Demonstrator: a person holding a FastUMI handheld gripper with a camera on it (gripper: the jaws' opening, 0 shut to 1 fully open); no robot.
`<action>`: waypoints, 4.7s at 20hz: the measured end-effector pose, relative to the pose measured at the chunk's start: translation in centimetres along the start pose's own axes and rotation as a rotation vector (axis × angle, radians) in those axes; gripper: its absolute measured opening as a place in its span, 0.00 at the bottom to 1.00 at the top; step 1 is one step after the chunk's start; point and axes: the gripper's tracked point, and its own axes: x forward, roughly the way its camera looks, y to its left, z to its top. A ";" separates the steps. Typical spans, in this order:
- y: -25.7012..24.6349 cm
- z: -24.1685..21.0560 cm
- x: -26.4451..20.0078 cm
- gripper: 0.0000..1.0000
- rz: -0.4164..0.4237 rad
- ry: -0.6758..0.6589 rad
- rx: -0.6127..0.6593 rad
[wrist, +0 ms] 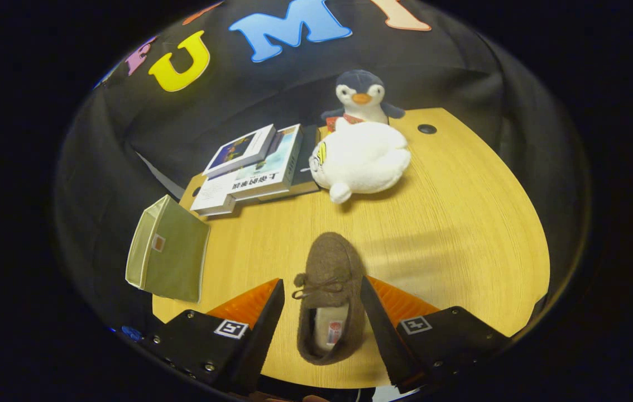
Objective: Open the storage box then place both shoes into the box .Put the left shoe in first, then the right shoe, with the right side of both shoes facing outward in a uniform manner.
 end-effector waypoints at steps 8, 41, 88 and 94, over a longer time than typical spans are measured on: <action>-3.1 -4.5 2.5 0.84 -0.069 0.139 -0.011; 2.3 -0.9 5.8 0.00 -0.101 0.141 0.018; 40.3 6.2 6.5 0.00 0.271 0.217 -0.379; 43.2 4.1 7.8 0.00 0.269 0.262 -0.409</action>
